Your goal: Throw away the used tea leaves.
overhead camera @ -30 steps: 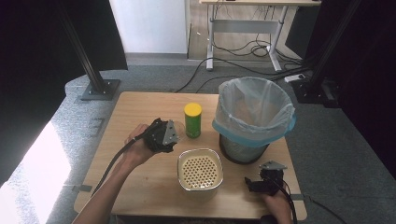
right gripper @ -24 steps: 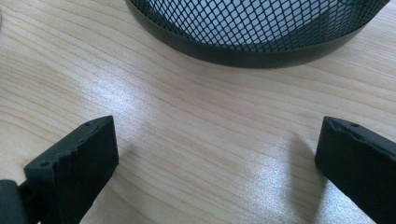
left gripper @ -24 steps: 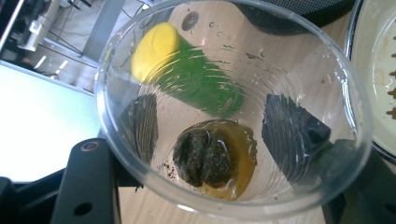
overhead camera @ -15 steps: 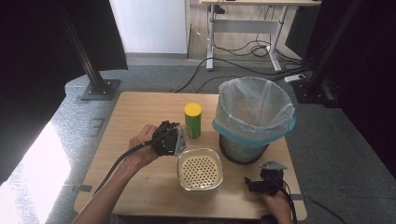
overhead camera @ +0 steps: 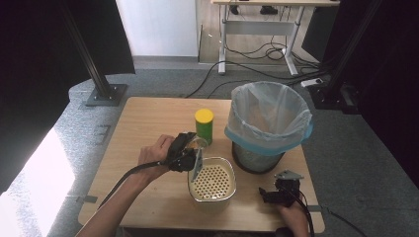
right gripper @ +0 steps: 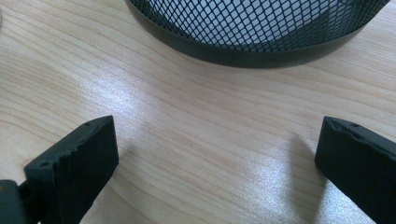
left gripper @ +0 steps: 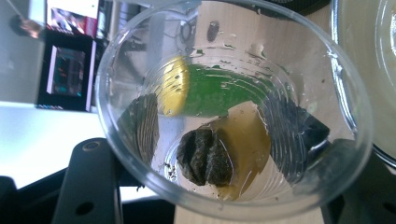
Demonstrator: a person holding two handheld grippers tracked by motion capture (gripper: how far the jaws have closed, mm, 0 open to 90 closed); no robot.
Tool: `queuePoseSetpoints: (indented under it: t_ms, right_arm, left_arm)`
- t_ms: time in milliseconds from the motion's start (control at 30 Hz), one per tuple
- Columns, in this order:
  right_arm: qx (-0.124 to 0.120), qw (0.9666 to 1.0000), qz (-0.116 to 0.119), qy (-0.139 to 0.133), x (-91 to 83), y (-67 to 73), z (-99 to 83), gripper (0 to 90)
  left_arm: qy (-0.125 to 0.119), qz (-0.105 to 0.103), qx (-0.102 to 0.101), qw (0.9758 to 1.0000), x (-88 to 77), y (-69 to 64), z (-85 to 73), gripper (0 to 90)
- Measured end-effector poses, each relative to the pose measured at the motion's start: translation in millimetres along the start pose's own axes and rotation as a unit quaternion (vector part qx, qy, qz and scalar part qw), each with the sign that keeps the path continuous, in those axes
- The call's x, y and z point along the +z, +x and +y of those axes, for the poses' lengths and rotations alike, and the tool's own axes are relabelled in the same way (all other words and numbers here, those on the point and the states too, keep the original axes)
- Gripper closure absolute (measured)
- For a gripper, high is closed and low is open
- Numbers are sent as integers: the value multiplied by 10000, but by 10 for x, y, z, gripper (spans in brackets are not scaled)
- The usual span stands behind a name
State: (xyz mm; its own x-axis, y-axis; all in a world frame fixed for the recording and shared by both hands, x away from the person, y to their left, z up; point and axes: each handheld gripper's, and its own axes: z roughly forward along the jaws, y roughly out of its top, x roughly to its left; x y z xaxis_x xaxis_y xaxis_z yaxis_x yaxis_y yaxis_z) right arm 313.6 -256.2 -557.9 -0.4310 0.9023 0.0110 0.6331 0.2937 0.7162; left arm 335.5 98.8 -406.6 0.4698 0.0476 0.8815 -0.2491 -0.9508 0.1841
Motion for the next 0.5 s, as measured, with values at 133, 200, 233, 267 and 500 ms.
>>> queuePoseSetpoints:
  t_ms: [133, 200, 233, 267, 500]
  right_arm:
    - [2, 10000, 0, 0, 0, 0, 0, 0]
    - [3, 10000, -2, -5, 1, 0, 0, 0]
    - [2, 10000, 0, -1, 0, 0, 0, 0]
    - [-13, 10000, -6, -13, 1, -2, 0, 0]
    - [-7, 10000, -6, -3, 0, -1, 0, 0]
  left_arm:
    - [-40, 211, 261, 9994, -21, -52, 32, 372]
    - [-53, 315, 379, 9988, -27, -76, 43, 372]
    - [-52, 378, 451, 9983, -33, -88, 50, 372]
    - [-55, 440, 511, 9977, -37, -103, 56, 373]
    - [-57, 779, 890, 9930, -48, -182, 89, 373]
